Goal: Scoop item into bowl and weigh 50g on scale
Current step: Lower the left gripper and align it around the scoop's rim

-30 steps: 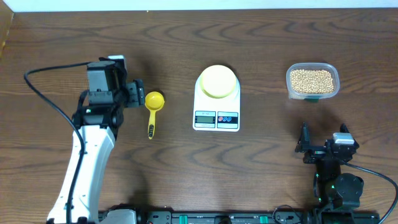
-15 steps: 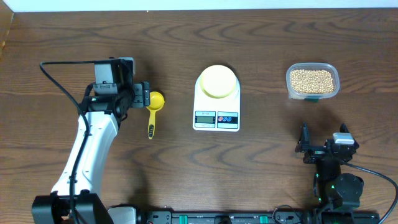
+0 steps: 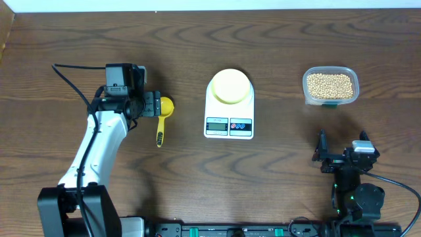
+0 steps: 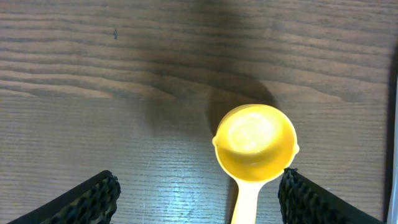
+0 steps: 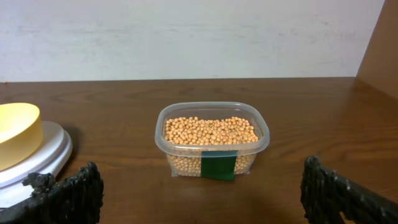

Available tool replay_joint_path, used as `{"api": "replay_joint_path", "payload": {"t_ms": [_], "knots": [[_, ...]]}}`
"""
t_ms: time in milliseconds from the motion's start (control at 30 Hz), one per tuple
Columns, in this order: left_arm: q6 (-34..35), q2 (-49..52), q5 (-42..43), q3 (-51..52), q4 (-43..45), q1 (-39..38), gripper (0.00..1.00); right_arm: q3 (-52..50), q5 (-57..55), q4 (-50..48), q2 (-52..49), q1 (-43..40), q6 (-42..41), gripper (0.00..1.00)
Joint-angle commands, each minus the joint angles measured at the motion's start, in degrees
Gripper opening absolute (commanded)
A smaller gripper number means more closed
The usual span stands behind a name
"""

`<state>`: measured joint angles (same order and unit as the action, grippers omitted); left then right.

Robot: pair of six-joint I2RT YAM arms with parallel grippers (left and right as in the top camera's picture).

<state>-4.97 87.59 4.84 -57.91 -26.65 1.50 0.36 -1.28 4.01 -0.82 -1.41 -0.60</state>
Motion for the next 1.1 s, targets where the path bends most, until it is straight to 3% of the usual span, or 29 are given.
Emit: {"api": "replay_joint_path", "payload": {"t_ms": [0,1067], "knots": [[-0.85,0.92,0.70,-2.03,-0.31,0.20,0.84,-0.04,-0.07,0.24,0.55,0.50,0.46,0.99],[-2.32,9.55,0.48,-5.40,-3.32,0.20,0.84,-0.04,-0.07,0.24,0.55,0.50,0.46,0.99]]}}
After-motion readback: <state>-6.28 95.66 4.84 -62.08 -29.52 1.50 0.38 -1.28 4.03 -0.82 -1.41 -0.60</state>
